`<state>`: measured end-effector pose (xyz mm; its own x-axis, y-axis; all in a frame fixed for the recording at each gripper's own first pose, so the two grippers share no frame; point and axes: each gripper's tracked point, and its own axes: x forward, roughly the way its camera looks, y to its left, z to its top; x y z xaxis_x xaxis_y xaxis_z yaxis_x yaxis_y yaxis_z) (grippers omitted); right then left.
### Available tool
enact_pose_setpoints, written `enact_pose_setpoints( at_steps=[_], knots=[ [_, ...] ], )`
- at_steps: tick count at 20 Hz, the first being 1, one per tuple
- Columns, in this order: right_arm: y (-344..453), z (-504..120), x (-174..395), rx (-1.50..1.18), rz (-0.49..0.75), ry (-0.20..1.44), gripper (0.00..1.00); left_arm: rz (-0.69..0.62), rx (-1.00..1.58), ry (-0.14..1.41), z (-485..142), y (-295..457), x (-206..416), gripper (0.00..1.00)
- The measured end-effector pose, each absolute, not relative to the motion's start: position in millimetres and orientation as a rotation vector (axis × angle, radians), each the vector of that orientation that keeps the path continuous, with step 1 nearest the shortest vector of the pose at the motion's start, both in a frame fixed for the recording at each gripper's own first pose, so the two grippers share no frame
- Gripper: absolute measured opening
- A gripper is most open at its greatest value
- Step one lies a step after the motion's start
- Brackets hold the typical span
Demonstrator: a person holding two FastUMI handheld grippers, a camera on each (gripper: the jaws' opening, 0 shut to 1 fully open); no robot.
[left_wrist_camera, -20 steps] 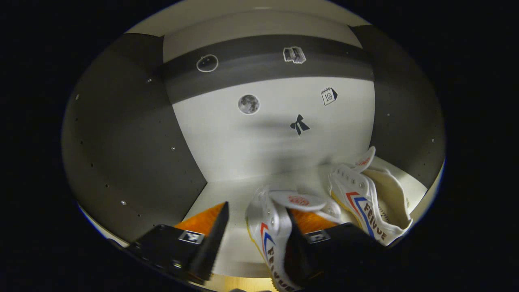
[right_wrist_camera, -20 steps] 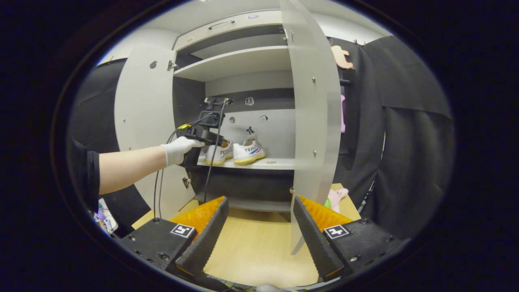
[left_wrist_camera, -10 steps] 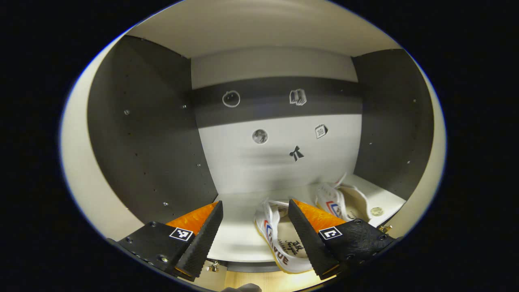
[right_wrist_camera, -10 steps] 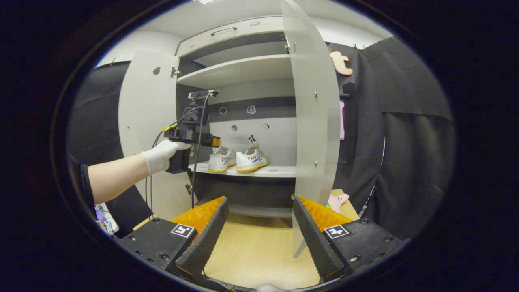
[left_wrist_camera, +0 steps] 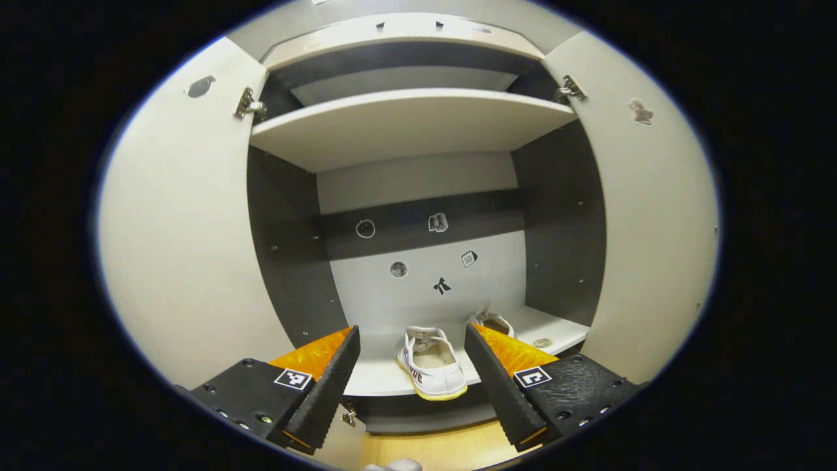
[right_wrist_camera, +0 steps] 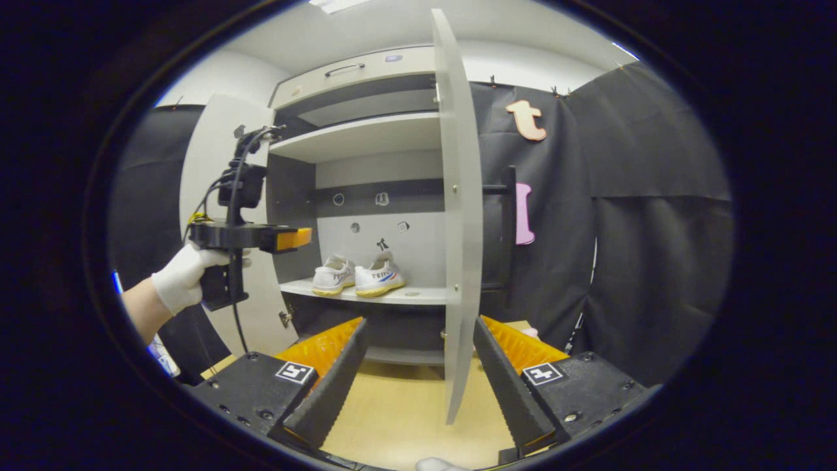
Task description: Grab one shoe with the right hand and put it into the shoe cabinet, grab the other shoe with the left hand and put it into the shoe cabinet; then close the right door with the right hand and the left door with the left hand.
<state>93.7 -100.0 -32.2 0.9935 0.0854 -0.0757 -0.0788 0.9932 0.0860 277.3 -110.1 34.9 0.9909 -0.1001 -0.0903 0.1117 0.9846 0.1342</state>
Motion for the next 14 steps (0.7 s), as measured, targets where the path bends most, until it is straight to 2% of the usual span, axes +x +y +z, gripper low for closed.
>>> enact_pose_setpoints(
  at_steps=[2, 3, 4, 14],
  knots=[
    [-112.3, -33.2, 94.2, 0.082, 0.056, 0.077, 1.0, -0.106, 0.134, 0.077, 40.4, -110.8, 252.4, 0.96],
    [-117.8, -32.5, 94.2, 0.084, 0.048, 0.077, 1.0, -0.098, 0.13, 0.07, 42.9, -109.7, 240.2, 1.0],
    [-122.4, -32.6, 93.6, 0.087, 0.042, 0.072, 1.0, -0.092, 0.124, 0.064, 44.1, -107.9, 229.3, 0.96],
    [-193.8, -41.6, 102.5, 0.082, -0.079, 0.095, 1.0, -0.004, 0.097, 0.05, 7.9, -100.4, 120.8, 0.96]
  ],
)
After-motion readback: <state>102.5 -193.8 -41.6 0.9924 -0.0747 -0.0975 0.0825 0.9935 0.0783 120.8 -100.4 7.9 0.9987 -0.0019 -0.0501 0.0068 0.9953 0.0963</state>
